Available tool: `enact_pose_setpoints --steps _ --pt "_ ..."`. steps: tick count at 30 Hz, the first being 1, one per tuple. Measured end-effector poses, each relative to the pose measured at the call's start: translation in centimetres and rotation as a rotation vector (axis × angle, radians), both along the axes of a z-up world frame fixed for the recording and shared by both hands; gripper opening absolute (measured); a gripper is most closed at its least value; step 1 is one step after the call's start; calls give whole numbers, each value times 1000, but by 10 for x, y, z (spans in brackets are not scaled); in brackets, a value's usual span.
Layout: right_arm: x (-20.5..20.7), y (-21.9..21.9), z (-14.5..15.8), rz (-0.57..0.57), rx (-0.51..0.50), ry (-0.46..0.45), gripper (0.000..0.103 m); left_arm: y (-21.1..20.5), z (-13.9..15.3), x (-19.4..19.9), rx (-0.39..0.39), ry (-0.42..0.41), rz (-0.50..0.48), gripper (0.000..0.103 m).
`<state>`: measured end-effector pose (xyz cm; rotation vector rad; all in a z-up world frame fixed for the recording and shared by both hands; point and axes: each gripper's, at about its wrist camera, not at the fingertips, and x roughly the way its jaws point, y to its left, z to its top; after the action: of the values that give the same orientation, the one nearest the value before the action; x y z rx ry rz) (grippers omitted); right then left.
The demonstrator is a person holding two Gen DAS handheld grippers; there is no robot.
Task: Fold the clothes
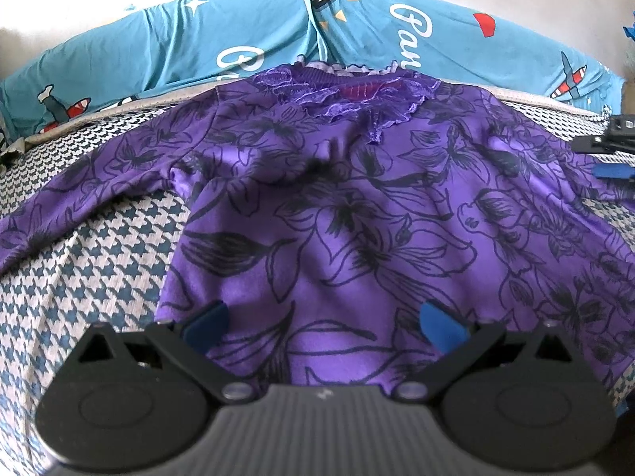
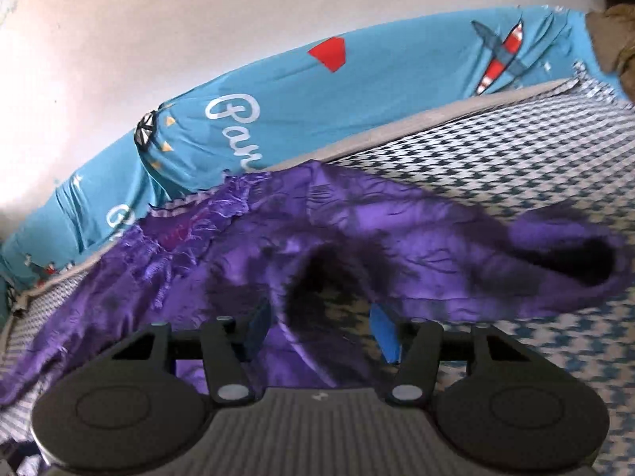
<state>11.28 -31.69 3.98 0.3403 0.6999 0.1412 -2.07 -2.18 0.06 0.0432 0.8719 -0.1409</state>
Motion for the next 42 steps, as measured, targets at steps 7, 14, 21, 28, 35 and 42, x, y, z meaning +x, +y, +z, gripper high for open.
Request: enact_pose_setpoints --steps 7,14,21,28,35,42 --pt "31 19 -10 -12 33 50 56 0 -2 2 -4 11 3 103" --pt "53 47 -20 -31 -14 73 37 -2 -5 4 4 22 -3 103" --pt "67 45 -27 -192 -194 66 5 -7 -5 4 -8 36 -18 103" --pt "77 41 -37 -238 -269 90 3 -16 -13 1 26 77 -69 103" --pt "66 35 -32 -226 -245 93 14 -20 -15 -16 35 57 -124 103" --pt "33 7 -18 -273 -147 87 49 -23 -17 -40 16 23 -123 103"
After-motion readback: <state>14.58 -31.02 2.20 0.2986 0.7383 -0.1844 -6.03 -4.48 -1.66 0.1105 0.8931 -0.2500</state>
